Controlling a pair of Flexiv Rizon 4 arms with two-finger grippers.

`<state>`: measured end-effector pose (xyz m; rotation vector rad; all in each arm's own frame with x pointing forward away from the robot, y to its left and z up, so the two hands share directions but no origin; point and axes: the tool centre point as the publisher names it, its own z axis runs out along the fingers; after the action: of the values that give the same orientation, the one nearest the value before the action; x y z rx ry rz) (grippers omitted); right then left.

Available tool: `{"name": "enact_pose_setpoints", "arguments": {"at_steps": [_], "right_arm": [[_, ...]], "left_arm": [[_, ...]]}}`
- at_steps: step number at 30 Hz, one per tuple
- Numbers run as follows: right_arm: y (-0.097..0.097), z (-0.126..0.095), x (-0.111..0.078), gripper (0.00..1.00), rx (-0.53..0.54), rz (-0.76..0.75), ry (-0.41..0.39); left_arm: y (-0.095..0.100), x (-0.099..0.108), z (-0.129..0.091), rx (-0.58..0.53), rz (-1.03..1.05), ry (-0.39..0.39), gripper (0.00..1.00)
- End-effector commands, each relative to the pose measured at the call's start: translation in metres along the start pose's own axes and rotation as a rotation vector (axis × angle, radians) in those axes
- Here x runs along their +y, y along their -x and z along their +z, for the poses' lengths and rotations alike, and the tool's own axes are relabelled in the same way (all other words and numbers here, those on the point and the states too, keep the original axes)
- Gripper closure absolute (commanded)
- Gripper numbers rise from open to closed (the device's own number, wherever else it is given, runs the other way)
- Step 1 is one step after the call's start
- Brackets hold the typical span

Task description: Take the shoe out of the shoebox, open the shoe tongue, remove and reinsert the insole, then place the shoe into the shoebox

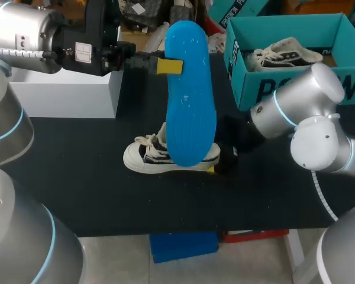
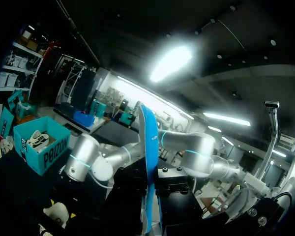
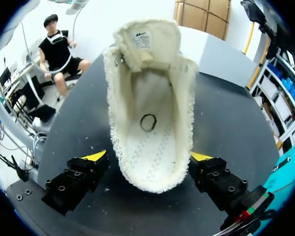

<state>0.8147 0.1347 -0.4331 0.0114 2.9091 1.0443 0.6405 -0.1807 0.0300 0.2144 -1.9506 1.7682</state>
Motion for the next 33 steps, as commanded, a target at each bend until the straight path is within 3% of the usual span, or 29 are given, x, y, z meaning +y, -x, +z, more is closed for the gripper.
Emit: {"name": "enact_pose_setpoints", "arguments": {"at_steps": [1, 16, 26, 33], "right_arm": [[-0.002, 0.004, -0.007, 0.00, -0.005, 0.005, 0.119], [-0.001, 0.001, -0.009, 0.00, -0.005, 0.013, 0.122], [0.004, -0.023, -0.004, 0.00, -0.049, 0.035, -0.053], [0.010, -0.037, 0.009, 0.00, -0.059, 0.025, -0.223]], "left_arm": [[0.001, 0.000, 0.001, -0.001, 0.001, -0.001, 1.00], [0.001, 0.000, 0.001, -0.001, 0.001, -0.001, 1.00], [0.001, 0.000, 0.001, -0.001, 0.001, -0.001, 1.00], [0.001, 0.000, 0.001, -0.001, 0.001, -0.001, 1.00]]}}
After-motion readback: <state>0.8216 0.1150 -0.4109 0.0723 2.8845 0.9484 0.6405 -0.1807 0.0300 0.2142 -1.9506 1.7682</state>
